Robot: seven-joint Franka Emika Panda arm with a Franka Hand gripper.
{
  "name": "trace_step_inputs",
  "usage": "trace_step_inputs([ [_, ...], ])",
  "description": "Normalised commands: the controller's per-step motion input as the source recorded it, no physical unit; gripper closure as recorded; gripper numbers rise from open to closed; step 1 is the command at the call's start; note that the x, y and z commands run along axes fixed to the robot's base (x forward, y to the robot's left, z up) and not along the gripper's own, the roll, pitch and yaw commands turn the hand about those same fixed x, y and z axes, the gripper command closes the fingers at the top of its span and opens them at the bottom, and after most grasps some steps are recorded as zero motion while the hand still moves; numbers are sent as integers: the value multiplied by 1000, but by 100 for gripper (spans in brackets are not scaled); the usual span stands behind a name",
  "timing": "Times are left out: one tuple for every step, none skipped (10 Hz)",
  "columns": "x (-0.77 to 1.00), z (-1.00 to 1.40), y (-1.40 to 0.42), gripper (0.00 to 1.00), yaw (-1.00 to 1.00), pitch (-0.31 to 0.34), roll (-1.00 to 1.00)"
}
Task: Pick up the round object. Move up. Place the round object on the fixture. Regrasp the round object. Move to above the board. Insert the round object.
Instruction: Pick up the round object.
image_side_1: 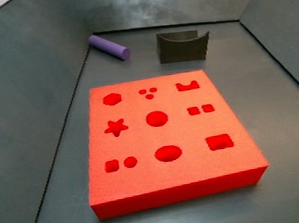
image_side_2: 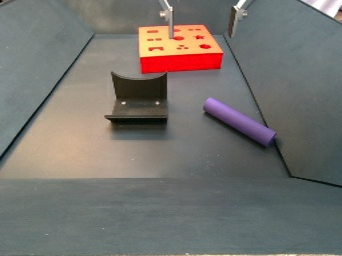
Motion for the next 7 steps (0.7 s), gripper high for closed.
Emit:
trace_step_inputs([
  [-211, -294, 0, 0, 0, 0, 43],
  [-474, -626, -51, 0, 223, -27, 0],
  [-694, -820, 0, 0, 583, -61, 0],
  [-597, -886, -29, 0, 657, -49, 3],
  [-517, -909, -106, 0, 657, -31, 30],
  [-500, -874, -140, 0, 643, -20, 27],
  [-429, -683, -240, 0, 589, -4, 0],
])
